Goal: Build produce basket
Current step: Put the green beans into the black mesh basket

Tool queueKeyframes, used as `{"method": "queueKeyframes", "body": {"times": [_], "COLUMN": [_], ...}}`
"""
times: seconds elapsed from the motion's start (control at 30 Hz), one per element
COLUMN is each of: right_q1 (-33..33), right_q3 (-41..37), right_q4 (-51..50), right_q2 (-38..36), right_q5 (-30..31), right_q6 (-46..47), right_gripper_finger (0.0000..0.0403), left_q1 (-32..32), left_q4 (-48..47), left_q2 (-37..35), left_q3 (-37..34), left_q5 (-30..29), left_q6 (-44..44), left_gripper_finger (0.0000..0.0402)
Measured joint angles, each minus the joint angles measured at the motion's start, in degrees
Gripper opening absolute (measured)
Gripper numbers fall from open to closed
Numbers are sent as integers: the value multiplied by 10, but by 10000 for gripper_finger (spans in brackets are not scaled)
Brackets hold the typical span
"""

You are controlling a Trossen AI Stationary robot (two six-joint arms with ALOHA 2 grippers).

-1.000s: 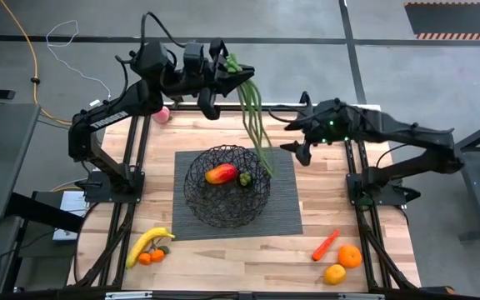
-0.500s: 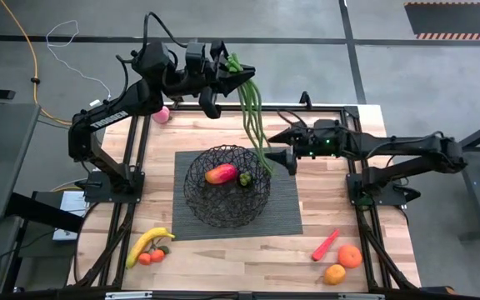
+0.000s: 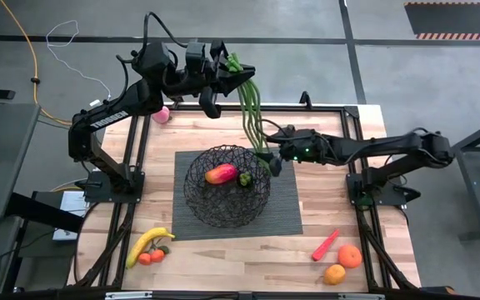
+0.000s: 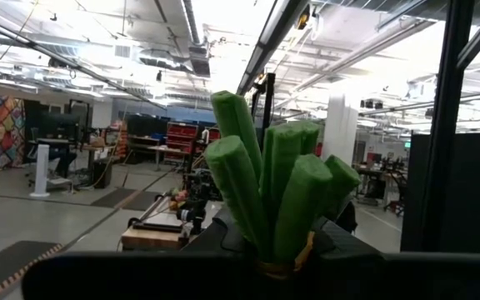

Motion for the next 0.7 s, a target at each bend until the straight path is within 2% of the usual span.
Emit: {"method": "queueKeyframes", "body": {"times": [0.27, 0.43, 0.7], "right_q1": [0, 0, 0], "right_q3": [0, 0, 0], "right_q4": [50, 60, 116], "right_q2": [27, 39, 75], "right_q5": [-49, -1, 1], "right_q6": [1, -2, 0], "right_gripper_finger": [296, 296, 295], "left_q1": [0, 0, 0], "left_q4": [-4, -4, -4], "left_q2": [0, 0, 0], "left_q3": [0, 0, 0], "left_q5": [0, 0, 6], "left_q6": [0, 0, 1], "left_gripper_finger": [19, 22, 19]}}
